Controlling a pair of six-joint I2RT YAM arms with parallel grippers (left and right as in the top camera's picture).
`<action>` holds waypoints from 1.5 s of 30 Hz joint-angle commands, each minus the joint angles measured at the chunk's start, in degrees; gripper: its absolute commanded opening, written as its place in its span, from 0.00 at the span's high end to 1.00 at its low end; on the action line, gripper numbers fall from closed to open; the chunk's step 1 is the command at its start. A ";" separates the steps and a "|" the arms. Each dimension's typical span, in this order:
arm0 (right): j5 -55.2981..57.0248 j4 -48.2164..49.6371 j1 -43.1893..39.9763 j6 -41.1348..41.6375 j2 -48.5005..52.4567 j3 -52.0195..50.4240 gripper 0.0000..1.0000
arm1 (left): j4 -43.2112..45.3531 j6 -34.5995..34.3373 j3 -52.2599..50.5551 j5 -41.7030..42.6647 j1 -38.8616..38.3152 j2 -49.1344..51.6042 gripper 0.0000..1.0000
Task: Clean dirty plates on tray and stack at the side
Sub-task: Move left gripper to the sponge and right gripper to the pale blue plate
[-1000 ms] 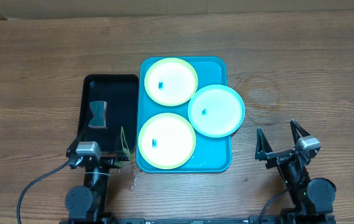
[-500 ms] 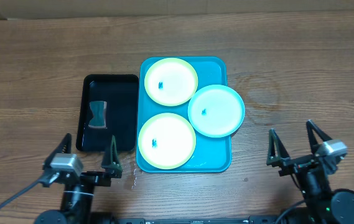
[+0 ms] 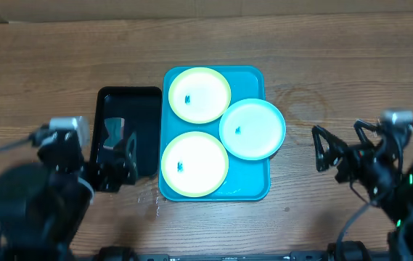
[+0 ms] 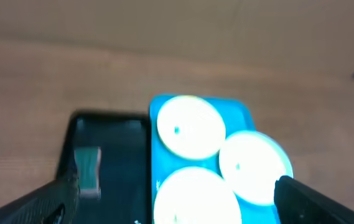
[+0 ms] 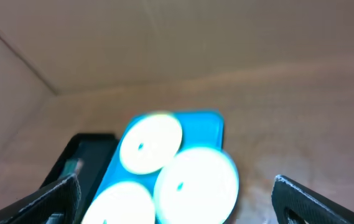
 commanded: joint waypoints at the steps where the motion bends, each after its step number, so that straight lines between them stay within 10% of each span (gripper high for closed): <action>1: -3.89 -5.92 -0.11 1.09 8.61 7.28 0.00 | -4.50 0.26 4.87 1.79 -0.37 6.62 0.00; 11: -18.32 -13.40 -0.11 1.03 26.99 11.61 0.00 | -12.98 0.26 5.86 -0.87 -0.37 19.78 0.00; 13: -19.39 -14.14 -0.11 0.66 29.66 11.61 0.08 | -14.51 0.26 5.86 -2.73 -0.37 21.90 0.20; 15: -19.37 -14.45 0.33 0.68 32.24 11.58 0.46 | -16.31 0.22 5.79 -6.03 -0.37 24.02 0.61; 17: -19.21 -15.02 1.75 0.66 34.47 11.56 0.62 | -17.29 0.07 5.62 -7.74 -0.37 25.77 0.94; 18: -18.78 -15.06 2.64 0.68 35.34 11.56 0.68 | -17.42 -0.44 5.51 -7.74 -0.39 26.73 0.96; 25: -3.76 -14.93 14.34 6.91 42.95 11.45 0.67 | -17.55 -2.01 4.94 -7.74 -0.39 32.72 0.96; 28: 0.98 -13.11 20.41 10.16 47.43 11.45 0.63 | -17.99 -1.99 4.94 -7.67 -0.39 34.95 0.45; 31: 2.71 -10.75 24.15 12.98 50.69 11.43 0.62 | -18.08 -2.01 4.94 -7.54 -0.37 36.28 0.27; 45: 7.34 -3.78 34.23 20.65 63.84 11.23 0.63 | -17.84 -2.01 4.94 -7.74 -0.39 39.34 0.15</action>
